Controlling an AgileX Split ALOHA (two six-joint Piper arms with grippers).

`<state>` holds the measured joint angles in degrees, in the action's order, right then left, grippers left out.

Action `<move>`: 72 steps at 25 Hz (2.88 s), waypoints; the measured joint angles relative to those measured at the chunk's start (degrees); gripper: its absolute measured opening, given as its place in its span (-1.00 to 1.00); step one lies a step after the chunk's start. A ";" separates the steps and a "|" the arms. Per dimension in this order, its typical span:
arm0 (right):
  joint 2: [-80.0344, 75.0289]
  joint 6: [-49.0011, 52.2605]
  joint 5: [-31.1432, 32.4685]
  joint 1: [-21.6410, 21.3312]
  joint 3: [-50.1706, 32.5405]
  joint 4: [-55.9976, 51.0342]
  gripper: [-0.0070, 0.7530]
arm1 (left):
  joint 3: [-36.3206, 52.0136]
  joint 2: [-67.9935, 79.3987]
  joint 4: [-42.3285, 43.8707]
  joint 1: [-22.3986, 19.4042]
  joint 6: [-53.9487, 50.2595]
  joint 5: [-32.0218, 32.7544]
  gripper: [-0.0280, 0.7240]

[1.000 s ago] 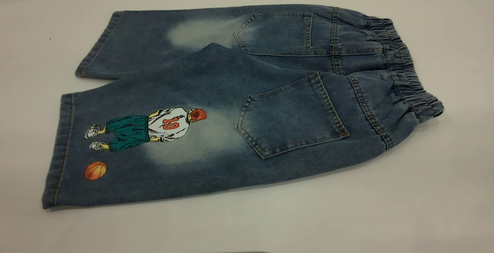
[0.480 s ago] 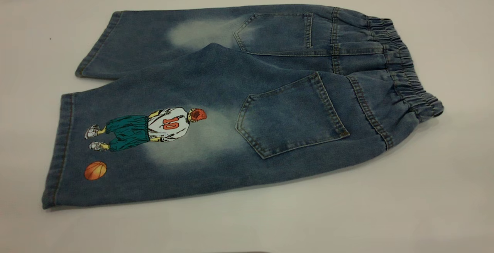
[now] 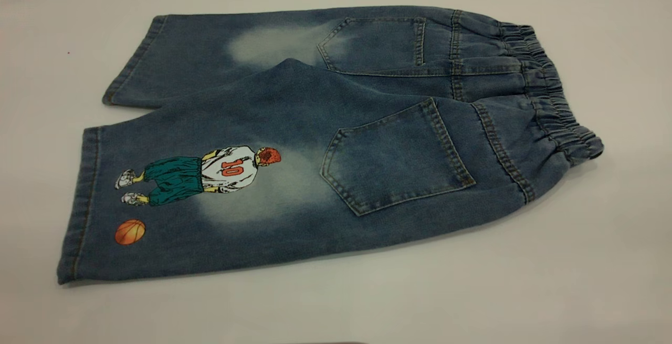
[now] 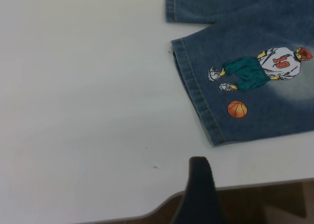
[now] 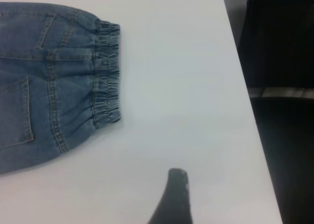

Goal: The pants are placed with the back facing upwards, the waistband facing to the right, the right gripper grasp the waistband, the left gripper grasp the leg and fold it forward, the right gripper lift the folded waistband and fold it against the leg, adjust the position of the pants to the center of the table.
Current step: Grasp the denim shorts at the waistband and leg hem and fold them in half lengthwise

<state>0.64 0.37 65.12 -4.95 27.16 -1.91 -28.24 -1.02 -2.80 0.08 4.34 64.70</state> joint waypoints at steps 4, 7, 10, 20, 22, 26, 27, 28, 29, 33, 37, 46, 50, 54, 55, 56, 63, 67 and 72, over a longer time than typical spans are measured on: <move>-1.09 1.37 -0.12 0.00 0.00 0.07 0.56 | 0.00 0.41 1.77 0.00 -3.49 0.00 0.45; -5.69 3.38 -0.55 0.00 0.28 0.12 0.56 | -0.36 4.08 3.45 0.00 -7.35 -0.98 0.45; -12.48 4.12 -2.70 0.00 1.95 -0.25 0.56 | -1.10 10.19 3.50 0.00 -8.50 -5.85 0.45; -39.62 -5.02 -19.60 0.00 4.41 -19.66 0.56 | -1.39 36.39 -4.95 0.00 -8.88 -30.28 0.45; -45.36 -9.63 -22.17 0.00 4.41 -25.88 0.56 | -1.39 41.71 -7.39 0.00 -8.08 -33.34 0.45; -57.77 -21.93 -25.37 0.00 4.41 -39.65 0.56 | -1.39 52.76 -11.29 0.00 -3.09 -38.77 0.45; -61.00 -25.58 -25.88 0.00 4.41 -42.77 0.56 | -1.39 55.35 -12.54 0.00 -1.46 -39.87 0.45; -64.22 -29.26 -26.16 0.00 4.41 -46.48 0.56 | -1.39 57.76 -13.86 0.00 0.27 -41.01 0.45; -66.88 -32.25 -26.46 0.00 4.41 -49.94 0.56 | -1.39 59.58 -14.96 0.00 2.12 -42.08 0.45; -78.71 -44.12 -27.50 0.00 4.60 -61.52 0.56 | -1.39 66.00 -20.13 0.00 8.79 -45.68 0.45; -90.04 -52.24 -28.74 0.00 4.64 -70.20 0.56 | -1.39 69.32 -24.50 0.00 16.06 -48.24 0.45; -108.37 -69.97 -30.16 0.00 5.38 -91.69 0.56 | -1.39 70.38 -29.76 0.00 23.37 -49.38 0.45; -113.12 -75.70 -30.34 0.00 5.57 -98.47 0.56 | -1.39 70.38 -29.93 0.00 23.48 -49.38 0.45; -114.56 -78.97 -30.42 -1.22 5.74 -101.76 0.56 | -1.39 70.38 -29.97 0.00 23.53 -49.74 0.45; -114.70 -79.58 -30.49 -1.91 5.74 -101.93 0.56 | -1.39 70.38 -29.97 0.00 23.53 -49.79 0.45; -114.77 -80.01 -30.76 -2.53 5.74 -102.15 0.56 | -1.39 70.38 -29.97 0.00 23.53 -49.79 0.45; -114.77 -81.26 -31.81 -6.20 5.74 -102.45 0.56 | -1.39 70.38 -29.97 0.00 23.53 -49.96 0.45; -114.77 -81.71 -31.75 -6.20 5.74 -102.45 0.56 | -1.39 70.38 -29.97 0.00 23.53 -50.02 0.45; -114.77 -82.28 -31.75 -6.20 5.74 -102.45 0.56 | -1.39 70.38 -29.97 0.00 23.53 -50.13 0.45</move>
<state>-114.13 -81.91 33.37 -11.15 32.90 -104.36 -29.63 69.36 -32.77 0.08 27.87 14.57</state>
